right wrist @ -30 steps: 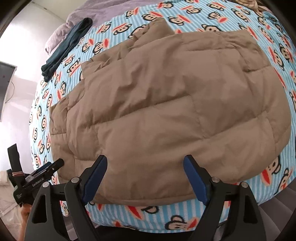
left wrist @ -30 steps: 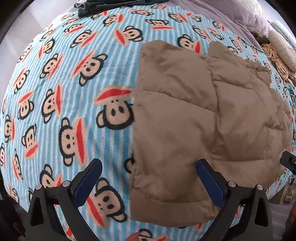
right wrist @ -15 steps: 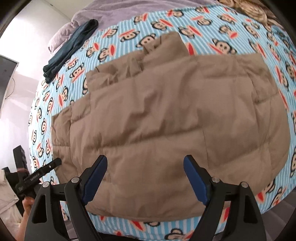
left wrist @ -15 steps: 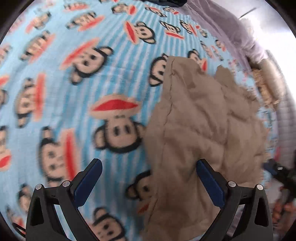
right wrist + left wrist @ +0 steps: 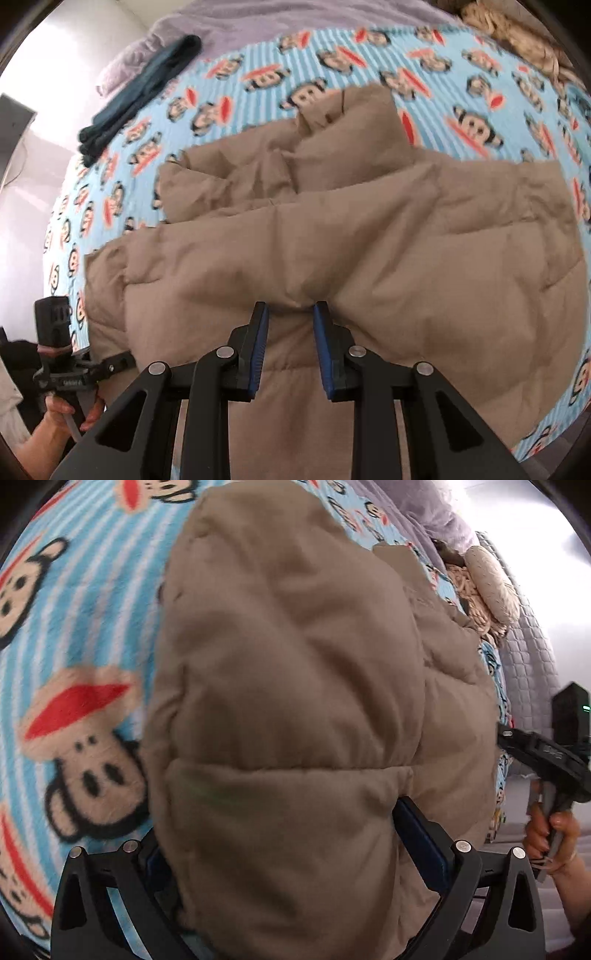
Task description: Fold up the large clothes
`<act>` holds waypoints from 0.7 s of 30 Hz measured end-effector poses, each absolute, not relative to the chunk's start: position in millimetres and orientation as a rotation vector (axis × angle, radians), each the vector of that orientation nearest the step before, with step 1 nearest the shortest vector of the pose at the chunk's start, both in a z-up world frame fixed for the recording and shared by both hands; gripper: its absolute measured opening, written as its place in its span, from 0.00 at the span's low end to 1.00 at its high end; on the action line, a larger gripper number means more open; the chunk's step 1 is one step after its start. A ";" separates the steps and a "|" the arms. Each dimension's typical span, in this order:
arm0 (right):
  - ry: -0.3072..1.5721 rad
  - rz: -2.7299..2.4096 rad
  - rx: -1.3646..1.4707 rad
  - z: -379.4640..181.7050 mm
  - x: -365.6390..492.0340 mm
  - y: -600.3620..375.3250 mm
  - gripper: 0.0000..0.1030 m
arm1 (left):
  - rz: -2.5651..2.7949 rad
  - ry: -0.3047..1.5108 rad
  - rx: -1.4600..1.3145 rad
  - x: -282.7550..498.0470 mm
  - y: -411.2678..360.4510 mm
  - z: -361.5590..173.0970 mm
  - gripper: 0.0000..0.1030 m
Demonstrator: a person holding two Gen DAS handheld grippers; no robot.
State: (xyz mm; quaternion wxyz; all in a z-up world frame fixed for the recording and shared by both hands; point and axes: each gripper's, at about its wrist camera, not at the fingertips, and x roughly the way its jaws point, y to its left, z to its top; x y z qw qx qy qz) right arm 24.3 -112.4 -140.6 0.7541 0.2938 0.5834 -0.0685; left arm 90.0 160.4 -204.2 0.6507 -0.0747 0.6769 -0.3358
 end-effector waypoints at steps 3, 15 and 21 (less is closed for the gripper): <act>1.281 -0.162 0.677 -157.1 25.4 -113.1 0.27 | -0.778 1.547 -0.174 92.6 156.8 -207.5 0.99; 1.311 -0.166 0.704 -185.7 29.1 -114.2 0.27 | -0.907 1.517 -0.305 75.5 128.7 -163.9 0.28; 1.292 -0.110 0.760 -195.2 25.1 -124.3 0.27 | -1.017 1.454 -0.294 48.4 74.9 -85.1 0.28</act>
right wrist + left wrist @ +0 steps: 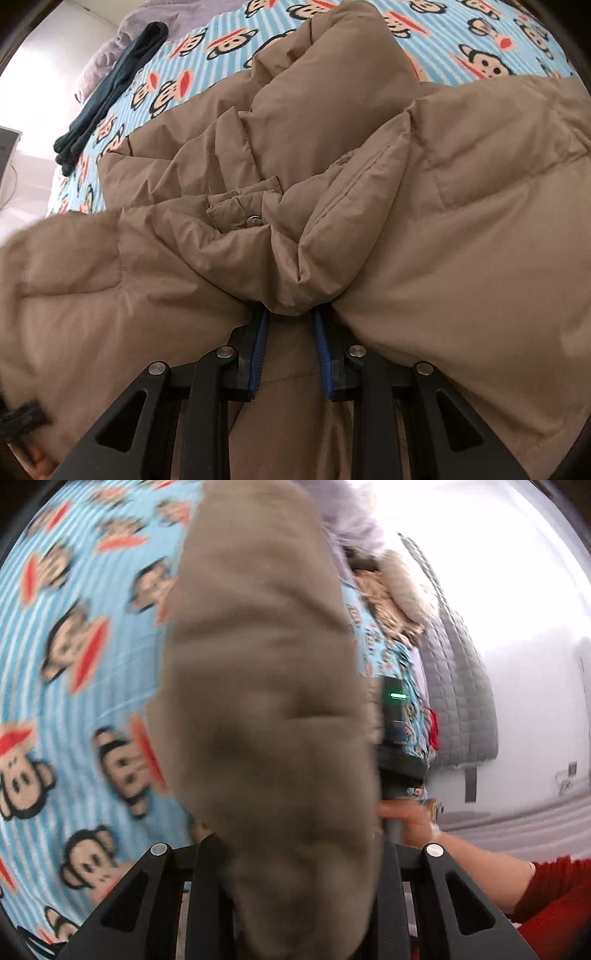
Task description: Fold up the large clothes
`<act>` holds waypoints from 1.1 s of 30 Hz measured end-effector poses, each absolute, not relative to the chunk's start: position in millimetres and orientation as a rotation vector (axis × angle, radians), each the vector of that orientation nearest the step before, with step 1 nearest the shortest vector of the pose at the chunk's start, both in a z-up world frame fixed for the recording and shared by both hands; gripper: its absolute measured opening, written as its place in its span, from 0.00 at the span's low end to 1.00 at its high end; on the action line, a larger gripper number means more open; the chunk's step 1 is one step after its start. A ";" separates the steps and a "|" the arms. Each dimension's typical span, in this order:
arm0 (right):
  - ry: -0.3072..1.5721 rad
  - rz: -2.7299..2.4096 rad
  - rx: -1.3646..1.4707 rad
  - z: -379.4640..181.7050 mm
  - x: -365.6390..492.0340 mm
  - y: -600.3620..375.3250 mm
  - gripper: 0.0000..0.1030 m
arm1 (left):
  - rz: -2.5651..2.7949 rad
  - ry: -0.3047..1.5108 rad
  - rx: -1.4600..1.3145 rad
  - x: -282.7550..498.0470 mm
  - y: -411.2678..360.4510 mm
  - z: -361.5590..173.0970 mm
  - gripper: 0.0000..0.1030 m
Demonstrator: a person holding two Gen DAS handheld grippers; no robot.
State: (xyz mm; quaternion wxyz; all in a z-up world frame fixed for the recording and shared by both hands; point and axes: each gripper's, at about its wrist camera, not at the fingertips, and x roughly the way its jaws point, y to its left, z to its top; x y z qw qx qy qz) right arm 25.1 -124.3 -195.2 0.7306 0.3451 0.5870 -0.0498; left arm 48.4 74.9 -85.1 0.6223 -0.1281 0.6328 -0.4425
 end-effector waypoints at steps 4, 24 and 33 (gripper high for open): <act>1.275 -0.054 0.845 -201.7 20.2 -137.3 0.27 | -0.988 1.440 -0.188 23.2 14.0 -49.2 0.28; 1.242 0.013 0.933 -156.1 -156.9 -245.7 0.27 | -0.656 1.474 0.081 -27.1 -87.3 -9.2 0.28; 1.232 0.076 1.087 -219.1 -155.9 -252.0 0.27 | -0.887 1.553 0.161 -70.9 -207.9 -14.0 0.71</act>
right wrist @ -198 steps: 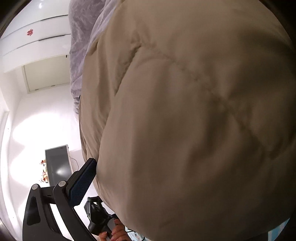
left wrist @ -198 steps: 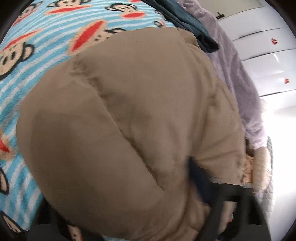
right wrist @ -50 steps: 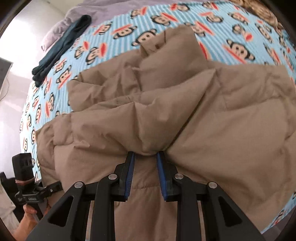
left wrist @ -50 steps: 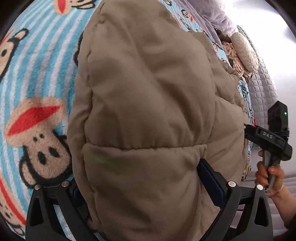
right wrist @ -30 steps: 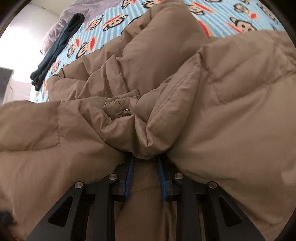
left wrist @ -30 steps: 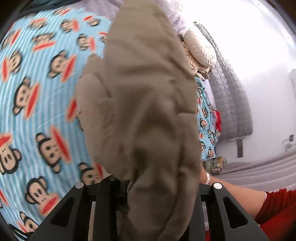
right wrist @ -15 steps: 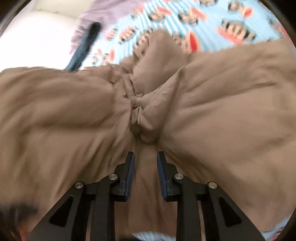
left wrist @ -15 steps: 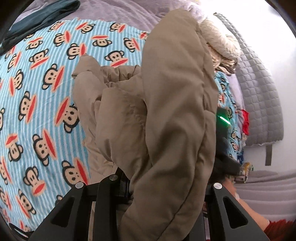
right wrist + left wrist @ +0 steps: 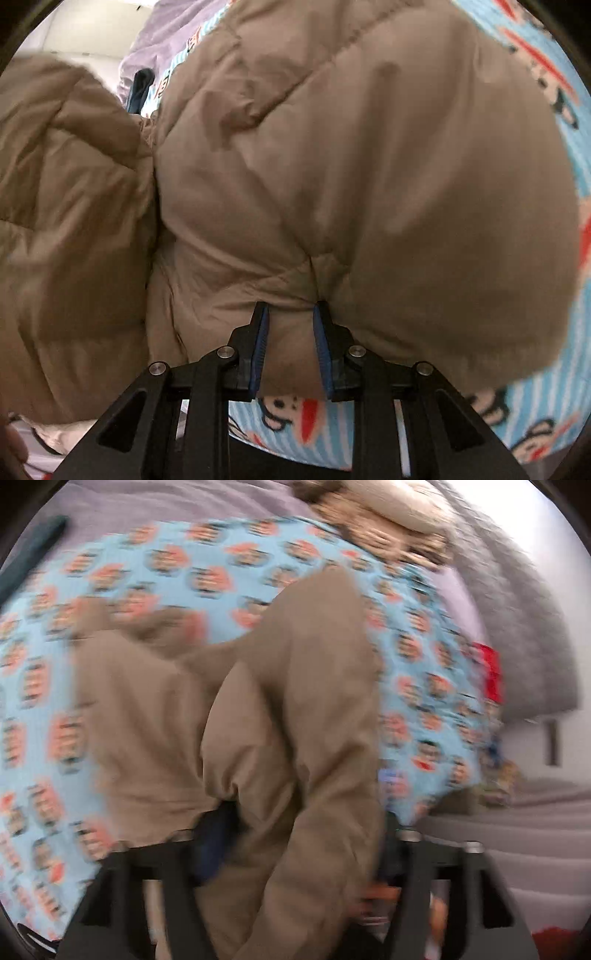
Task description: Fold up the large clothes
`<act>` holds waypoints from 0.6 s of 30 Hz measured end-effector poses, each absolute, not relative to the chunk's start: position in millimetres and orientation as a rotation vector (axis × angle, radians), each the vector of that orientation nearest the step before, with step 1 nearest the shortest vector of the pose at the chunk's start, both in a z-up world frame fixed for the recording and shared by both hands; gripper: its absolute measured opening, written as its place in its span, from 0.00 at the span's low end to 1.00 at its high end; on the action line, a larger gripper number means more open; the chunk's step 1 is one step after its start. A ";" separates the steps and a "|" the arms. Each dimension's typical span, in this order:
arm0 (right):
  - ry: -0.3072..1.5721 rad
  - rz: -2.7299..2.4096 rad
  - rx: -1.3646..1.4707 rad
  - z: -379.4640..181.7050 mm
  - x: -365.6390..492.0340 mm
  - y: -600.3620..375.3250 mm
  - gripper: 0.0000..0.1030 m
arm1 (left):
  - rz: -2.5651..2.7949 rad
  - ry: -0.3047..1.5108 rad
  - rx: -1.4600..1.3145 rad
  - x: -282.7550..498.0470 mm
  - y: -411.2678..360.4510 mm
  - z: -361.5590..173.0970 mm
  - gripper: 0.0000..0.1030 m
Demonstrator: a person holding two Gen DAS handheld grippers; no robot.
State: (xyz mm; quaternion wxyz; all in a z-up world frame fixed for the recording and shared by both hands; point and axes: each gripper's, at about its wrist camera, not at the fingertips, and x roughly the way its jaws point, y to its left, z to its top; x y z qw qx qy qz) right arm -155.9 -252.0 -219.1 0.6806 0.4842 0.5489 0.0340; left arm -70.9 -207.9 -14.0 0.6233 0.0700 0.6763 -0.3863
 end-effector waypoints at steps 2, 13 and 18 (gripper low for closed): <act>1.213 0.095 1.124 -222.4 -160.5 -255.8 0.27 | -1.048 1.619 0.096 -78.0 -234.6 -25.7 0.71; 1.032 0.034 1.258 -169.5 -263.0 -314.4 0.75 | -1.252 1.710 0.054 -81.0 -300.0 -115.2 0.71; 0.902 0.186 1.326 -137.0 -281.3 -318.9 0.79 | -1.283 1.706 -0.060 -72.5 -298.1 -122.4 0.71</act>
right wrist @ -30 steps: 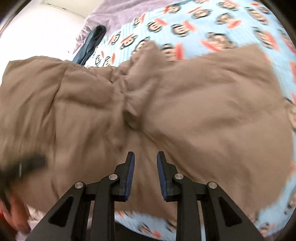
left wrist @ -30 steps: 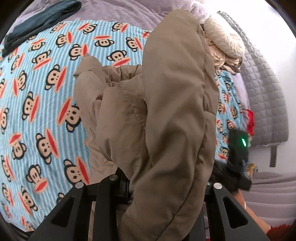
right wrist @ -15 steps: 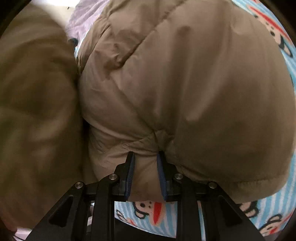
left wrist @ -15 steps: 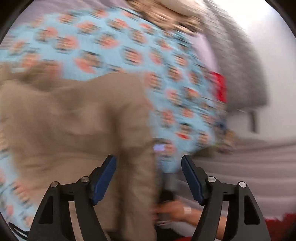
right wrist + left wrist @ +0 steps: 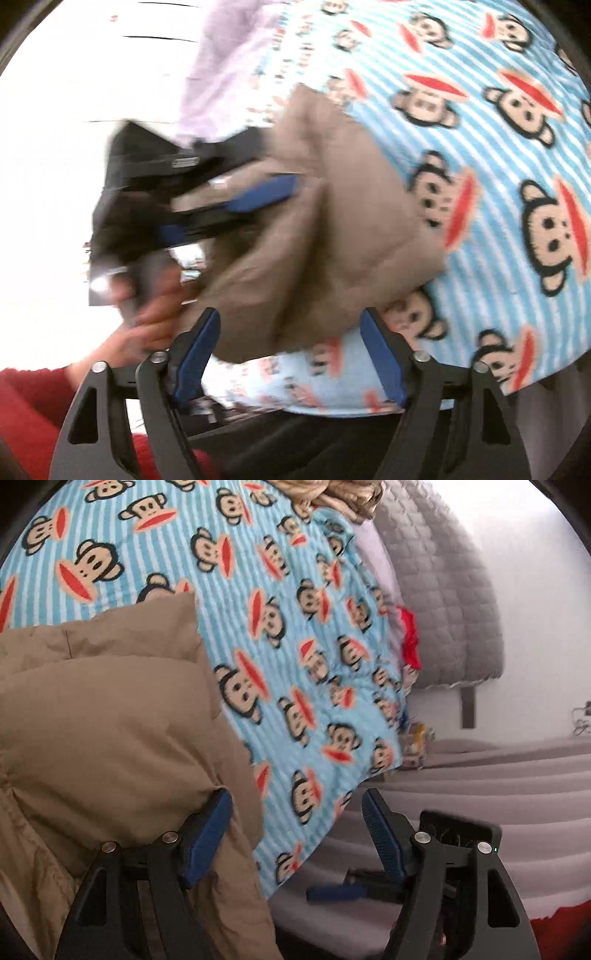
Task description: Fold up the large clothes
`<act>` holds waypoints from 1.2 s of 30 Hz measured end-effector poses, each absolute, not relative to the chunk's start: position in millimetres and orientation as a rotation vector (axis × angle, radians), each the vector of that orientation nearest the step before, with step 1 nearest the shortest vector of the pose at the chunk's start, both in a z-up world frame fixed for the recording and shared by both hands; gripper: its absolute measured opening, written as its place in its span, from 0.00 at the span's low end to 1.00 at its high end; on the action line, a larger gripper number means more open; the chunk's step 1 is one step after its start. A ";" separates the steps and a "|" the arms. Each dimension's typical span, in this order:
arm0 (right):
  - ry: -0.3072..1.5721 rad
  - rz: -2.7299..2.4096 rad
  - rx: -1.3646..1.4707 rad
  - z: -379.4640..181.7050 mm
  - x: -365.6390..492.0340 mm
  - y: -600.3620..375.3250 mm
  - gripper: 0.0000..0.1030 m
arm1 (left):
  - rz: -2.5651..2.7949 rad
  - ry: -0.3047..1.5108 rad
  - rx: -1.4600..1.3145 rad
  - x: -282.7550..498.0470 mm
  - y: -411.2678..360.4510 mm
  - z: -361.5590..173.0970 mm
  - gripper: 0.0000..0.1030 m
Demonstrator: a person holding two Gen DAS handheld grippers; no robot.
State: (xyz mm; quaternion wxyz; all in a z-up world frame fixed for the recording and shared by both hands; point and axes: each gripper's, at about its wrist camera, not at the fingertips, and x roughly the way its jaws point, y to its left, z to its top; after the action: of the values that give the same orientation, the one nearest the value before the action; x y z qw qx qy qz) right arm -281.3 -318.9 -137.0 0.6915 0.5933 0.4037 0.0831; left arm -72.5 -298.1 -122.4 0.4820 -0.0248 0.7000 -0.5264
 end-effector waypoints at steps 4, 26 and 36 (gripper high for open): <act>0.862 0.236 1.490 -153.1 -265.2 -315.2 0.79 | -1.314 1.636 -0.117 -68.2 -294.2 -107.2 0.71; 1.179 0.051 1.176 -186.7 -189.2 -306.1 0.27 | -0.591 1.428 -0.229 63.1 -13.7 -126.9 0.71; 1.197 0.011 0.856 -177.2 -115.6 -318.0 0.12 | -0.753 1.365 -0.201 50.1 -84.3 -140.8 0.71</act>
State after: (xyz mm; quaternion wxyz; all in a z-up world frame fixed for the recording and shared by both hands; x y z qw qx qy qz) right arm -115.6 -318.0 -177.2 0.7413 0.3903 0.5460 0.0048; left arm 50.1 -84.3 -140.8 0.7068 -0.0903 0.6143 -0.3390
